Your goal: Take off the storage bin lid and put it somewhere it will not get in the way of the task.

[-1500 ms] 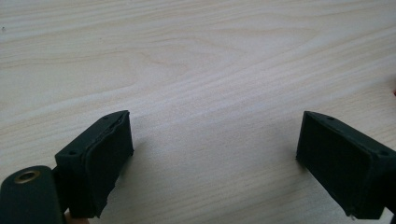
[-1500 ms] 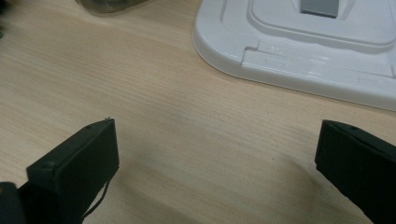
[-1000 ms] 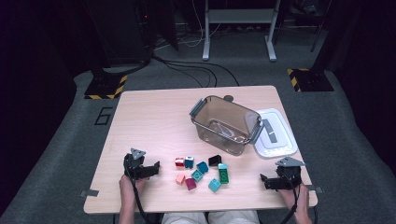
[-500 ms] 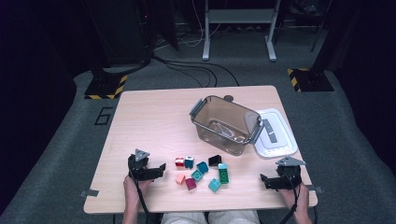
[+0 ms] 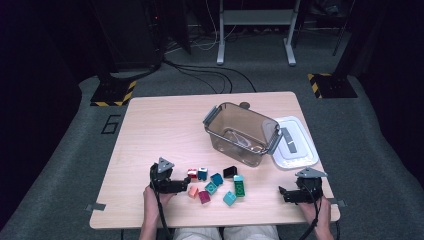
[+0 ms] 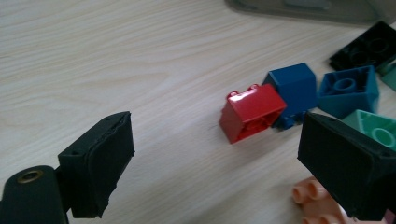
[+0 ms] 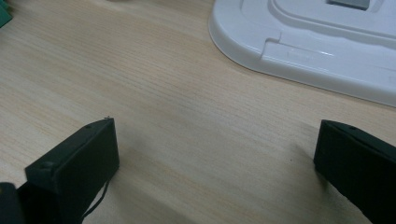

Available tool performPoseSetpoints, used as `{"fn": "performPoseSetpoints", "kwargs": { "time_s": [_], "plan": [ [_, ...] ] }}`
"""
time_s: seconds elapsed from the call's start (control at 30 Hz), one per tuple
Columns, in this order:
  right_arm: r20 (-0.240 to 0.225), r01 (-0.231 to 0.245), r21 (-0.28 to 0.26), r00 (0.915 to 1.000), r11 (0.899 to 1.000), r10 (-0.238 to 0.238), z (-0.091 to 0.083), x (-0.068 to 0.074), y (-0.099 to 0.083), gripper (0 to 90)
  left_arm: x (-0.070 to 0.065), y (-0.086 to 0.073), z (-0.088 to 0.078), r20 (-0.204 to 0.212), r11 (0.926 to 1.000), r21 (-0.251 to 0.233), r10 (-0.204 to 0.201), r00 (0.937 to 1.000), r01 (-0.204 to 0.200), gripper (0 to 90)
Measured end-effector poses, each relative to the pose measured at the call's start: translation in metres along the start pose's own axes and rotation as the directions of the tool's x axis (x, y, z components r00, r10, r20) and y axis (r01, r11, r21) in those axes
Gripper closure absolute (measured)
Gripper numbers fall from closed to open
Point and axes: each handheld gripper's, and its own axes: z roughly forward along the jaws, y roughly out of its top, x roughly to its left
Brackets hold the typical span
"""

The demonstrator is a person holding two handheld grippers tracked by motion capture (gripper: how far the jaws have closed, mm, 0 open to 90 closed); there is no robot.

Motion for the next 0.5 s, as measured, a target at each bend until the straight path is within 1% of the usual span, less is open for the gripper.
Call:
{"fn": "performPoseSetpoints", "kwargs": {
  "time_s": [0.07,0.2,0.27,0.33,0.5],
  "plan": [
    [0.0,-0.002,0.001,1.0,1.0,0.002,0.0,0.0,0.0,0.0,-0.005,-0.002,-0.002,0.007,1.0,-0.003,0.005,1.0,-0.005,10.3],
    [0.0,-0.002,0.001,1.0,1.0,0.002,0.0,0.0,0.0,0.0,-0.01,-0.006,-0.006,0.015,0.9999,0.001,0.015,0.9998,-0.015,10.1],
    [0.0,-0.002,0.001,1.0,1.0,0.002,0.0,0.0,0.0,0.0,-0.013,-0.008,-0.009,0.027,0.9999,-0.007,0.012,0.9996,-0.011,10.1],
    [0.001,-0.002,0.001,1.0,1.0,0.002,0.0,0.0,0.0,0.0,-0.016,-0.01,-0.01,0.029,0.9998,-0.013,0.017,0.9994,-0.017,10.1],
    [0.001,-0.005,0.001,1.0,1.0,0.005,0.0,0.0,0.0,0.0,-0.024,-0.015,-0.014,0.051,0.9995,-0.011,0.031,0.9982,-0.031,11.7]
  ]
}}
